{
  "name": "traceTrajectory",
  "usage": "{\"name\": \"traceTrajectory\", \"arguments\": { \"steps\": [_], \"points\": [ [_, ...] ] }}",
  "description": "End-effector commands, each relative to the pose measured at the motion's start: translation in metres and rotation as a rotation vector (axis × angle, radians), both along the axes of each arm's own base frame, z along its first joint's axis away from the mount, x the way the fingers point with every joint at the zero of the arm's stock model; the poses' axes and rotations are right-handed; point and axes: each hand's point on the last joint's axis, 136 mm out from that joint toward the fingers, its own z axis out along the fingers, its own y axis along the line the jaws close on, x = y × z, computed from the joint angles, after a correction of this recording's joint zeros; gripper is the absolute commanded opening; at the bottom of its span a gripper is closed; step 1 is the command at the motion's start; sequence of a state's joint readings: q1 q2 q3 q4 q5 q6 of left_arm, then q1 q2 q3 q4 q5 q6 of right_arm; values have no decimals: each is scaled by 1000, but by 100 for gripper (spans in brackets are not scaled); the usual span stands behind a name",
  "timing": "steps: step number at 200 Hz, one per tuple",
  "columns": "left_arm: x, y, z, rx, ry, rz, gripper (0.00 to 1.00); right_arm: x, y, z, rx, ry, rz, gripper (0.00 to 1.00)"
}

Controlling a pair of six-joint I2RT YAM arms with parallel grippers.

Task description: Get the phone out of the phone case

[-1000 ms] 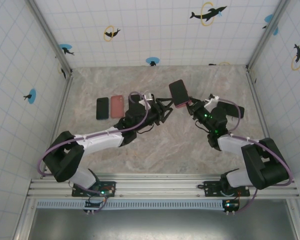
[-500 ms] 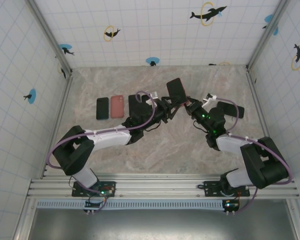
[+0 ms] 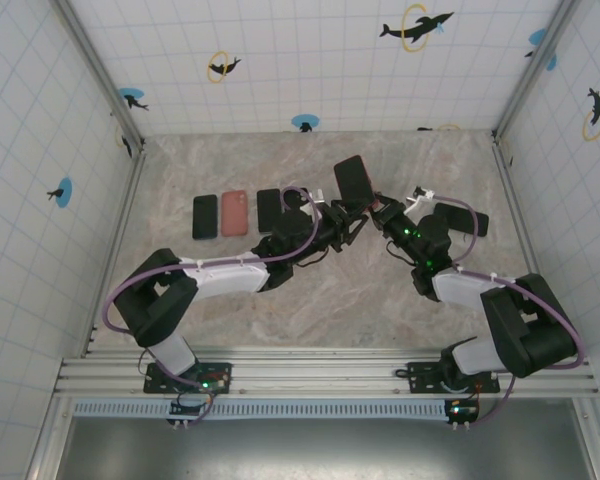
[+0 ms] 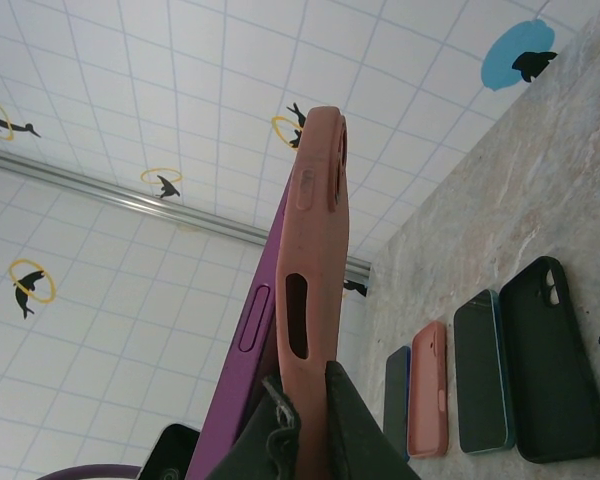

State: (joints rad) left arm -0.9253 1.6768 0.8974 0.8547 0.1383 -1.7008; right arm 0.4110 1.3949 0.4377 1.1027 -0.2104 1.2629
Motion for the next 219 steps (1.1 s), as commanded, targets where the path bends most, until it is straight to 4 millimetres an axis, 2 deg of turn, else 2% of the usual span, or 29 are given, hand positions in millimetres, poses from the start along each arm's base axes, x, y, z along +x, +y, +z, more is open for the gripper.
{"name": "traceTrajectory", "arguments": {
  "steps": [1,36,117,147,197,219],
  "points": [
    [6,2,9,-40,-18,32,48,-1,-2,46,50,-155,-11,6],
    [14,7,19,-77,-41,71,48,-5,-3,47,51,-161,-6,6],
    [17,4,-5,-60,25,66,49,-10,-4,61,52,-215,-19,6],
    [19,14,-16,-32,47,103,48,-14,-3,63,47,-235,-23,6],
    [34,23,-11,-45,40,155,47,-24,-5,67,65,-276,-38,6],
    [36,28,-14,-89,69,185,40,-30,-13,68,109,-293,-77,6]
  ]
}}
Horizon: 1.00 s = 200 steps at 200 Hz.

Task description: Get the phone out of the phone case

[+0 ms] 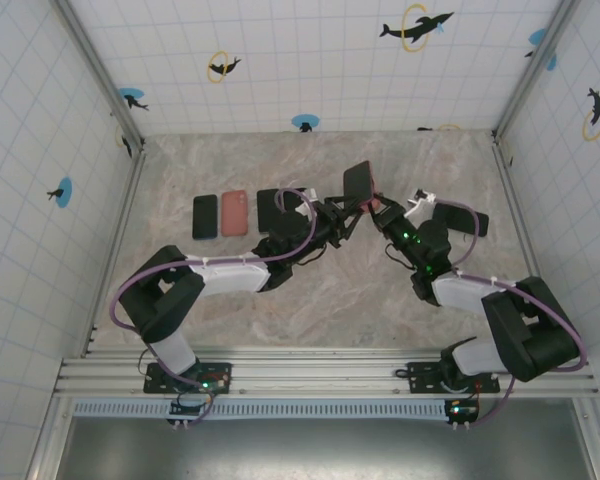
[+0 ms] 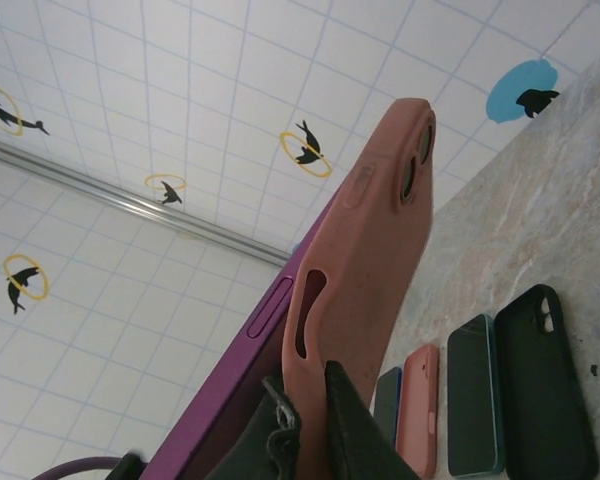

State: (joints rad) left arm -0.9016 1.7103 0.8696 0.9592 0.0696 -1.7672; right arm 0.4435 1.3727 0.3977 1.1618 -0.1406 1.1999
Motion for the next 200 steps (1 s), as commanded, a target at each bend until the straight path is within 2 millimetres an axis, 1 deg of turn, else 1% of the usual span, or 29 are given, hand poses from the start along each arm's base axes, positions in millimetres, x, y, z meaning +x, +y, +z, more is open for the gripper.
{"name": "traceTrajectory", "arguments": {
  "steps": [1,18,41,71,78,102,129,138,156,169,182,183,184,185,187,200],
  "points": [
    [17,16,-10,-21,40,94,39,-22,-11,62,134,-223,-28,6],
    [20,10,-4,-27,31,84,38,-26,-15,59,142,-223,-64,6],
    [22,3,3,-42,22,71,38,-28,-15,57,148,-224,-76,6],
    [24,-2,15,-52,-2,61,31,-31,-7,55,145,-215,-58,6],
    [23,-3,17,-55,-5,56,28,-31,-5,54,143,-212,-54,6],
    [22,-1,22,-73,-19,55,14,-31,-4,51,140,-202,-52,6],
    [20,-1,31,-81,-40,45,5,-28,-6,42,119,-171,-70,6],
    [19,1,34,-84,-46,46,3,-26,-7,38,106,-153,-79,6],
    [18,2,40,-85,-57,47,2,-17,-8,19,65,-73,-106,7],
    [16,-1,48,-86,-70,32,2,-12,-9,5,32,-27,-124,7],
    [13,-3,47,-74,-75,15,1,-7,-12,-8,-4,12,-158,7],
    [13,-3,48,-74,-76,14,1,-6,-13,-9,-9,15,-162,7],
    [14,-4,56,-87,-88,13,1,-6,-13,-10,-12,18,-164,7],
    [14,-5,59,-90,-94,12,1,-6,-14,-11,-15,20,-168,7],
    [14,-6,63,-94,-100,10,1,-5,-15,-12,-20,23,-174,7],
    [11,-8,70,-85,-116,-3,1,0,-21,-23,-57,54,-216,7]
  ]
}}
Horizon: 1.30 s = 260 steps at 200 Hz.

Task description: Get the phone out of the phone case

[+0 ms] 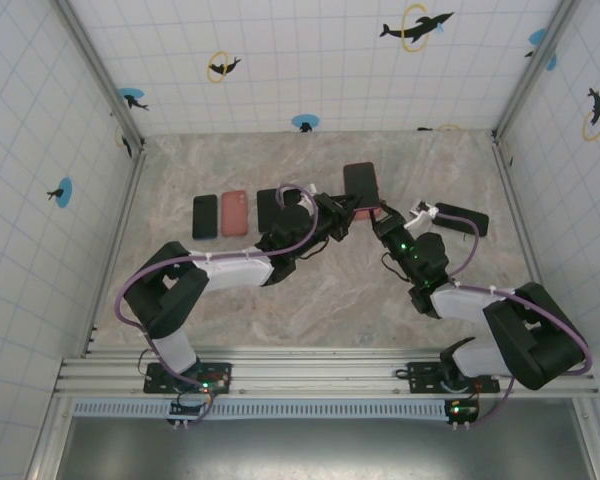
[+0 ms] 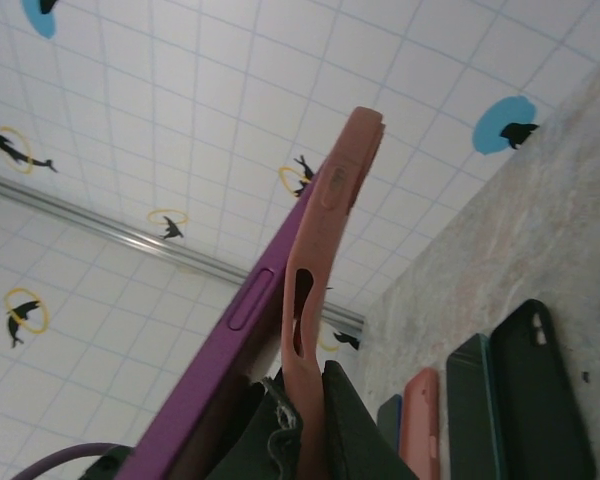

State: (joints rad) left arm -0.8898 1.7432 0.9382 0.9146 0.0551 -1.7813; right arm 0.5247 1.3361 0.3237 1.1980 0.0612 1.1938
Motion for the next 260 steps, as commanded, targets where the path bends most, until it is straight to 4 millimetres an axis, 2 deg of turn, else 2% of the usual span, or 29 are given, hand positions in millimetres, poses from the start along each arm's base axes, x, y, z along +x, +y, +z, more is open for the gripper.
{"name": "traceTrajectory", "arguments": {
  "steps": [1,74,112,141,147,181,247,260],
  "points": [
    [-5,-2,66,-82,-135,-28,1,12,-12,-15,-69,54,-99,7],
    [-13,-1,71,-82,-141,-46,0,28,-31,-42,-125,140,-188,6],
    [-13,-4,66,-86,-133,-60,0,31,-21,-37,-128,118,-154,6],
    [-8,1,55,-59,-128,-51,0,31,-28,-39,-109,115,-161,6],
    [-7,5,40,-31,-113,-53,0,31,-30,-40,-108,118,-164,6],
    [5,12,11,57,-121,-61,1,29,-44,-45,-96,130,-175,6],
    [41,35,-78,201,-59,-19,2,27,-75,-62,-112,183,-218,7],
    [47,37,-87,206,-58,-15,2,26,-78,-64,-108,190,-223,7]
  ]
}}
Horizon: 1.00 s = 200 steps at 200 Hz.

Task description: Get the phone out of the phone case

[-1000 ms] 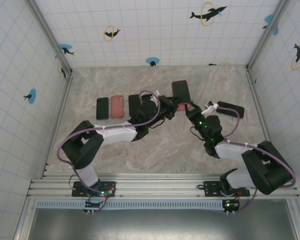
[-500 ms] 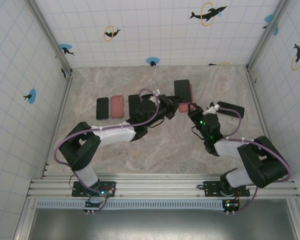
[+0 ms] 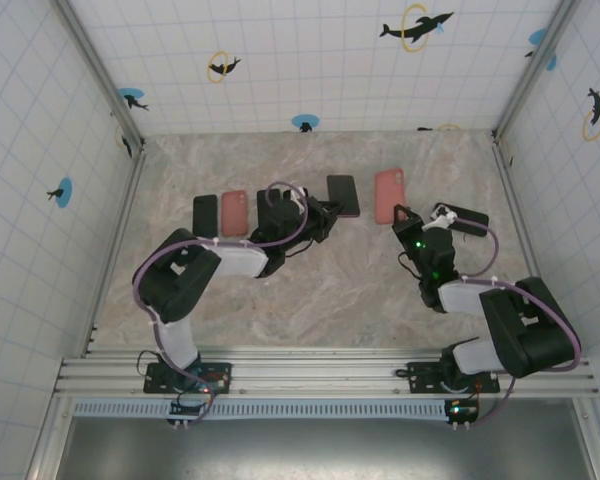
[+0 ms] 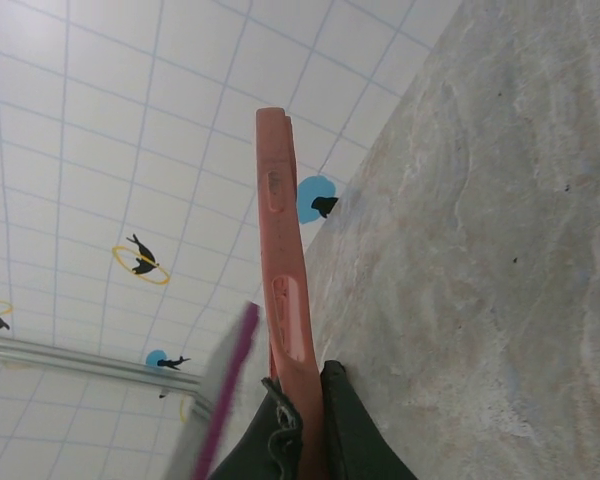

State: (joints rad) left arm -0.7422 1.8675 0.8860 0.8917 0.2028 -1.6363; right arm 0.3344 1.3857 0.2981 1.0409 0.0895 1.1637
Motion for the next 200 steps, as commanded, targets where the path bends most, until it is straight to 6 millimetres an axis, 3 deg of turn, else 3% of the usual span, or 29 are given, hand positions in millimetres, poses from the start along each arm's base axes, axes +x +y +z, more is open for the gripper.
{"name": "traceTrajectory", "arguments": {
  "steps": [1,61,75,84,200],
  "points": [
    [8,2,4,-16,-83,-14,2,-3,-6,3,16,-13,-7,7],
    [31,0,-37,41,-34,-35,4,-2,-7,0,26,-4,3,7],
    [31,2,-54,77,-1,-43,5,-2,-6,0,30,-7,8,7],
    [38,-4,-45,71,-20,-49,5,-1,-6,0,29,-6,8,7],
    [64,-9,-78,109,48,-61,13,-1,-1,-1,38,-10,38,7]
  ]
}}
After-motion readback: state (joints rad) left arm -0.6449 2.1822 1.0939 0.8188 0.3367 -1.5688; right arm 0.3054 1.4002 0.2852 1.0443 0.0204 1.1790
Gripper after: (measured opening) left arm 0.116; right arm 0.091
